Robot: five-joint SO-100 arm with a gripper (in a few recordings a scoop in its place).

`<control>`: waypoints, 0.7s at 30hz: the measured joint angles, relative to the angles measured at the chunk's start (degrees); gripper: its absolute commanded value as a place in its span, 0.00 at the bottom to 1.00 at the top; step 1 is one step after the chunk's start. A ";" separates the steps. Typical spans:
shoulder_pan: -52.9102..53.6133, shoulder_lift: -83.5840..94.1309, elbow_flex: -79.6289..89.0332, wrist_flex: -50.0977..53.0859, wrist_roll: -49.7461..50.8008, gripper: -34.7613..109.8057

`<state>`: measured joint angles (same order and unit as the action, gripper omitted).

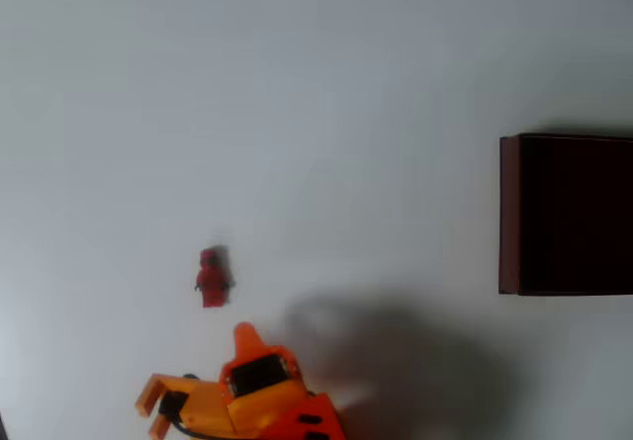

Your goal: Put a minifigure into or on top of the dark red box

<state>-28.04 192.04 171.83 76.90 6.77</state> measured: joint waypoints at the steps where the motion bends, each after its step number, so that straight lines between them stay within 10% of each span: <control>1: -0.18 0.00 0.00 0.00 1.14 0.29; 13: 6.94 -0.26 -13.54 7.56 32.70 0.31; 21: 2.46 -0.18 -16.35 10.81 70.58 0.36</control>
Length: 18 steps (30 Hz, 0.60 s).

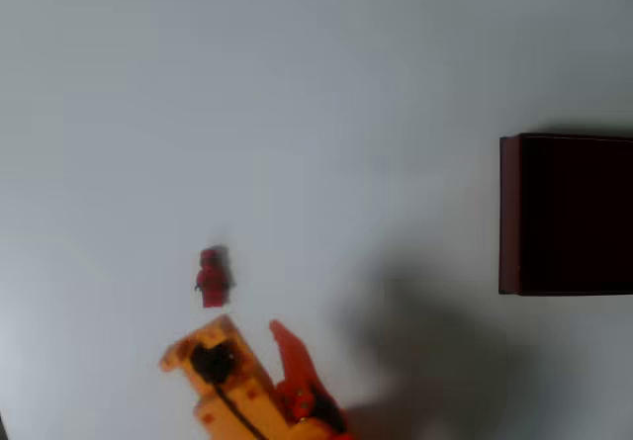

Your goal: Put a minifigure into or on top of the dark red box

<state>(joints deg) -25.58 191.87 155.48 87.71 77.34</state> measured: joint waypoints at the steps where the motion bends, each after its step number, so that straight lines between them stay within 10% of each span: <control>1: -0.79 0.00 0.00 0.00 4.57 0.37; 18: -11.34 -11.51 6.15 -6.94 49.22 0.38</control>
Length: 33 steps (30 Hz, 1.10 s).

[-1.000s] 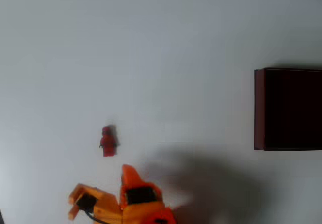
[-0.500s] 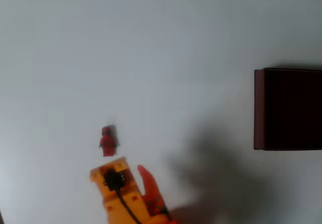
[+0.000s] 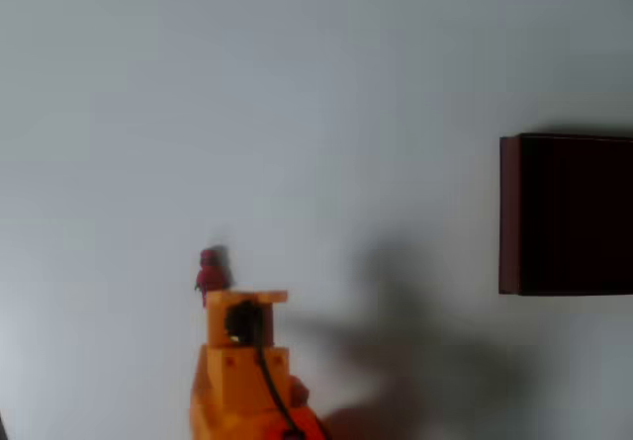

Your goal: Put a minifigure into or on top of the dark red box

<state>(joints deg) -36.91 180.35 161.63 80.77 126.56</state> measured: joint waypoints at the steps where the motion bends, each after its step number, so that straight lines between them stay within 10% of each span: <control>1: -0.35 -2.55 -0.09 -1.05 0.97 0.38; 33: 0.97 -48.69 -4.39 -32.52 -4.22 0.37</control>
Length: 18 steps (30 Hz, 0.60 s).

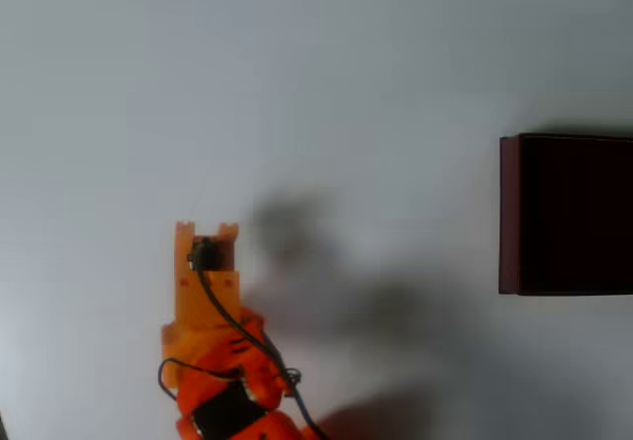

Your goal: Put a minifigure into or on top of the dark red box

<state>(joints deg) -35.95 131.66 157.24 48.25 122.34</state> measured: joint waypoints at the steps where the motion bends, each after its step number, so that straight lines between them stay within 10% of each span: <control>1: 0.00 -0.44 0.00 -0.88 0.00 0.37; 18: -0.88 -5.62 -1.05 -7.21 -0.79 0.36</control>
<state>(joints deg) -36.83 126.04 156.18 41.04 121.55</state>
